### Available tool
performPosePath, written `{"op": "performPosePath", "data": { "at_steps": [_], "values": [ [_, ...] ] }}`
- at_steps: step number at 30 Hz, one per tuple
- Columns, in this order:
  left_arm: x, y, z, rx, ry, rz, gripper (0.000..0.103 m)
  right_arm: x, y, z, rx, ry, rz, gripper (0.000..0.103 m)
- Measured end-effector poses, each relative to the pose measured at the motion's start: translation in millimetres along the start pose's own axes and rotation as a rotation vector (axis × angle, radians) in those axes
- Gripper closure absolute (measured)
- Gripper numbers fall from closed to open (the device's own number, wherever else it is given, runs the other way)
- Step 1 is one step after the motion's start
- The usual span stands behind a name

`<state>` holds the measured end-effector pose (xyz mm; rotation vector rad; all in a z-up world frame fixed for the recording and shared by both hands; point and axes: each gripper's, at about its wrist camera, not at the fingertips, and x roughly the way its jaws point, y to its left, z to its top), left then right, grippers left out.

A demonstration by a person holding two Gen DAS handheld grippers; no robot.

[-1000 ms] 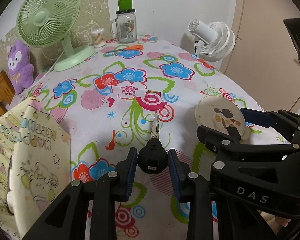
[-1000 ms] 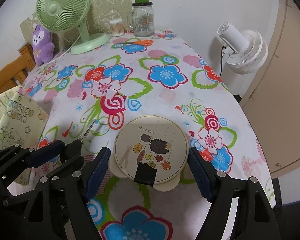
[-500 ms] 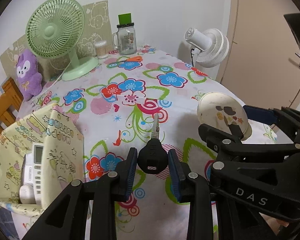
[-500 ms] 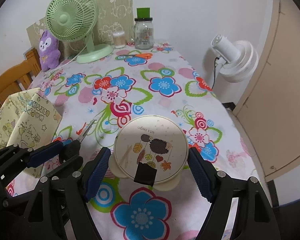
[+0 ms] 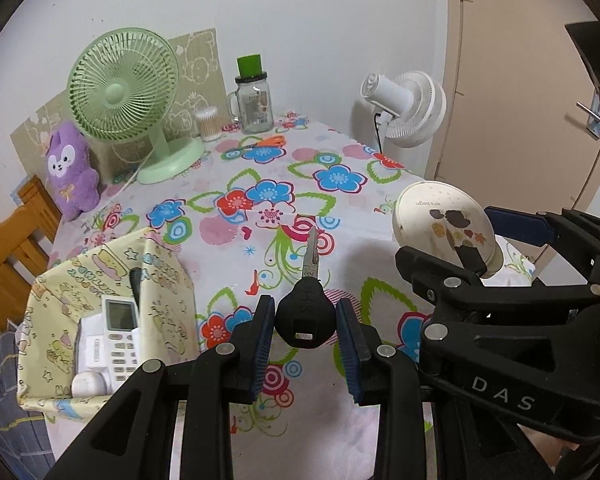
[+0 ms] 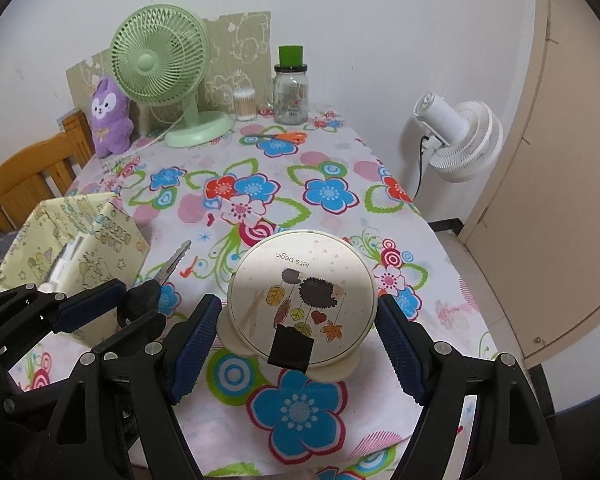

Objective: Organize rigid objects
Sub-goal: 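Lift and carry the key fob and compact with both tools toward the yellow box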

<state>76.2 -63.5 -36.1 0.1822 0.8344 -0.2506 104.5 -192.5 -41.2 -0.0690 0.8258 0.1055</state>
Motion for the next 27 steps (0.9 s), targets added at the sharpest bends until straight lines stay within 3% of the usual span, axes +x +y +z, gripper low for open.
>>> {"op": "performPosePath", "data": {
  "at_steps": [27],
  "values": [
    [-44, 57, 2, -0.035, -0.041, 0.048, 0.072, -34, 61, 26, -0.054, -0.054, 0.054, 0.024]
  ]
}}
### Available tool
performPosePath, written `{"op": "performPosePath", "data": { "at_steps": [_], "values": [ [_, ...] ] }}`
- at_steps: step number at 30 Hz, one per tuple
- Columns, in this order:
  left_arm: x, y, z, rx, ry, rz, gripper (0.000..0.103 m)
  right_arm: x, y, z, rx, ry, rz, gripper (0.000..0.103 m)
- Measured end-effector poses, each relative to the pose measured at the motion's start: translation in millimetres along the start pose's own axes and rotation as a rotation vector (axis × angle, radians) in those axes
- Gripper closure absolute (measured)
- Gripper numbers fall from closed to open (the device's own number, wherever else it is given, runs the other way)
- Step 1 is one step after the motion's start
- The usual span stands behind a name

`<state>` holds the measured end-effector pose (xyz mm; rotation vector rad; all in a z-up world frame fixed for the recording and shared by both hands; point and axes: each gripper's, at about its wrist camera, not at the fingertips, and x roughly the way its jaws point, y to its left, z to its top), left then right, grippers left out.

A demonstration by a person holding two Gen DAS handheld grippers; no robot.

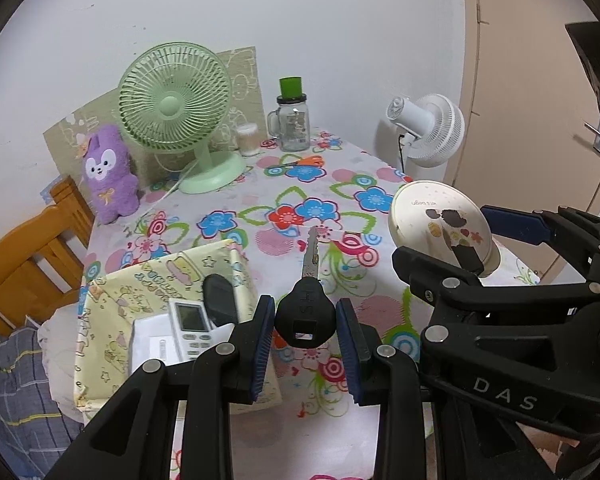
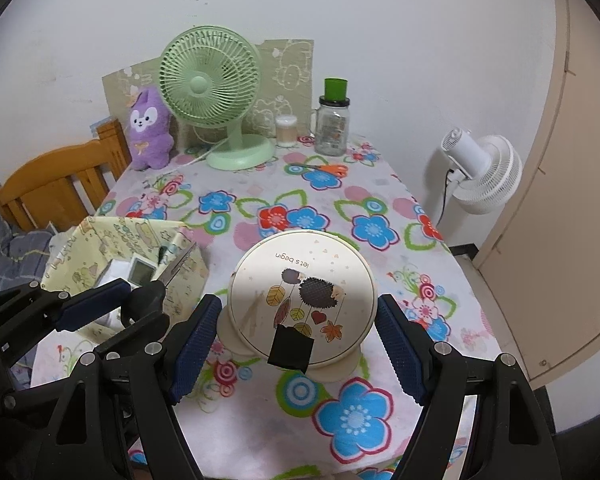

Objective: Organize rigid objects
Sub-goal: 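Lift and carry the key fob and compact with both tools toward the yellow box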

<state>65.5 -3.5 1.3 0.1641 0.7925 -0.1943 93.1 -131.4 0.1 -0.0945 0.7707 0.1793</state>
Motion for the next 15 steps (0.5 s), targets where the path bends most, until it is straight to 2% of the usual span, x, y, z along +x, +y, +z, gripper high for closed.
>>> {"op": "performPosePath", "data": {
  "at_steps": [15],
  "values": [
    [5, 38, -6, -0.04, 0.007, 0.025, 0.072, 15, 38, 10, -0.037, 0.015, 0.03, 0.024]
  ]
}}
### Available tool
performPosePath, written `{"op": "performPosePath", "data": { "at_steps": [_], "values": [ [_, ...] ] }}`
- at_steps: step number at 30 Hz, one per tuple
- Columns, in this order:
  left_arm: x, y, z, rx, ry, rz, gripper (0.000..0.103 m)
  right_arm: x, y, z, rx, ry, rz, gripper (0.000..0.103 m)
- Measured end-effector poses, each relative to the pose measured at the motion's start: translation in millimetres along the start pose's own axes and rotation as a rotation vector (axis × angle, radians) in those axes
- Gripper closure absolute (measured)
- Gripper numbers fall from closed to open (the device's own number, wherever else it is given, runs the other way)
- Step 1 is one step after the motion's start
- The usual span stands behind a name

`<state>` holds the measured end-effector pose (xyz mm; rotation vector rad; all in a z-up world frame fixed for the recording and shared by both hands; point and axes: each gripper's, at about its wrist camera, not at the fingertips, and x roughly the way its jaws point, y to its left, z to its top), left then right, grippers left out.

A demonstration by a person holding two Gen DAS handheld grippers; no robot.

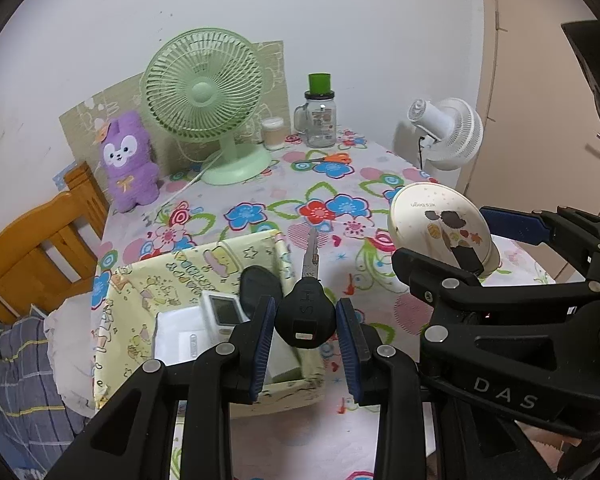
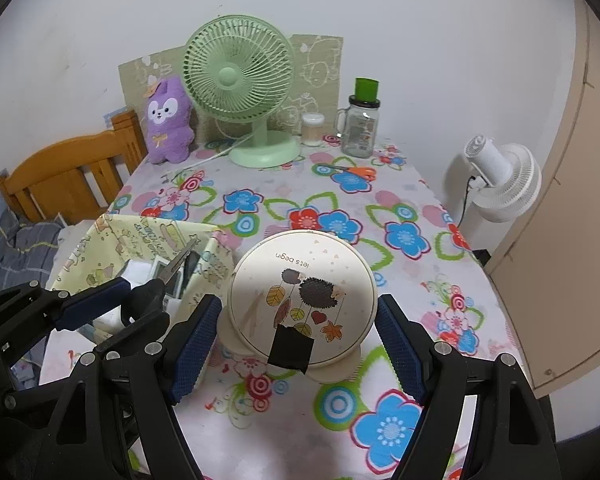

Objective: Organize rigid objects
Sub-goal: 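Lift and carry the key fob and compact with both tools toward the yellow box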

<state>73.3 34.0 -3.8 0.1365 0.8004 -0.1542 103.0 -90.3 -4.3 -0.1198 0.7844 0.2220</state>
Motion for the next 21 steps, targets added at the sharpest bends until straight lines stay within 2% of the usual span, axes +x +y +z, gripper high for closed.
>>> {"op": "performPosePath", "data": {
  "at_steps": [21],
  "values": [
    [21, 60, -15, -0.076, 0.043, 0.034, 0.072, 36, 59, 14, -0.081, 0.05, 0.057, 0.024]
  ]
}}
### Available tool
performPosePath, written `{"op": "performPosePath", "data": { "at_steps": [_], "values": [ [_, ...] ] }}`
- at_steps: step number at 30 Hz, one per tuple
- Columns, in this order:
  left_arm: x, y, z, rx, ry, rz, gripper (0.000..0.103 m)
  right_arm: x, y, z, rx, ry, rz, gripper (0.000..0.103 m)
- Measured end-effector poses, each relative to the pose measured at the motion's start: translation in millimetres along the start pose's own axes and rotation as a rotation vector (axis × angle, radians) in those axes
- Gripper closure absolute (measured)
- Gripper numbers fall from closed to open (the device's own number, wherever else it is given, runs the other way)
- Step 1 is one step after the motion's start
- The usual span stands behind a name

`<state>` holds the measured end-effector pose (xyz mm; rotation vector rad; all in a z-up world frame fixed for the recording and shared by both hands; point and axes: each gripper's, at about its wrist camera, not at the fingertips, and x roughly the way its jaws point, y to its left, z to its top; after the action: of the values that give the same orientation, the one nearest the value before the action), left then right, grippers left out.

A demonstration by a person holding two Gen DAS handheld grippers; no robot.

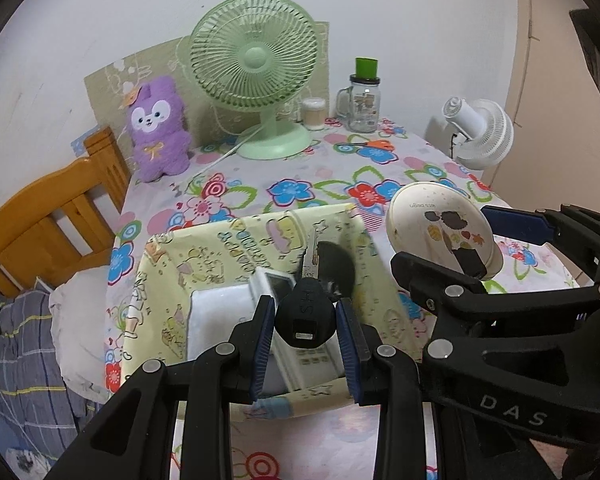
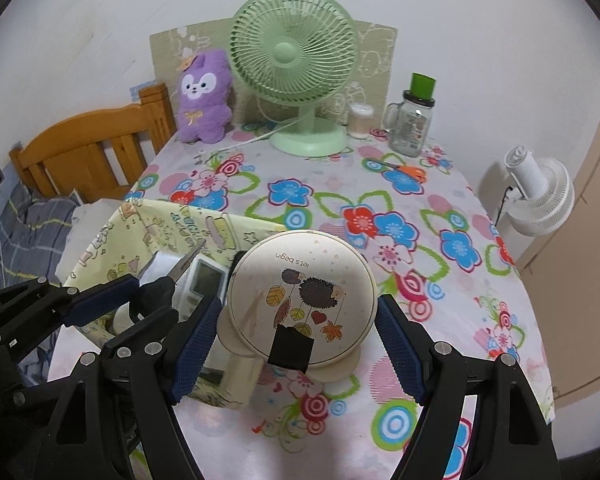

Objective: Organize rigid objects
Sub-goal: 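Lift and carry the key fob and compact with both tools toward the yellow box, then lower the key fob and compact into the yellow box and open both tools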

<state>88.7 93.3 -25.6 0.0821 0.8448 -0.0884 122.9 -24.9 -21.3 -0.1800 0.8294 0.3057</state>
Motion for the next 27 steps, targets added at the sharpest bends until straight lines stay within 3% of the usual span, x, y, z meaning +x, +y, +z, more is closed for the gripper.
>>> {"op": "performPosePath", "data": {
  "at_steps": [27],
  "values": [
    [40, 53, -8, -0.067, 0.039, 0.104, 0.07, 46, 54, 17, -0.072, 0.057, 0.061, 0.023]
  ]
}}
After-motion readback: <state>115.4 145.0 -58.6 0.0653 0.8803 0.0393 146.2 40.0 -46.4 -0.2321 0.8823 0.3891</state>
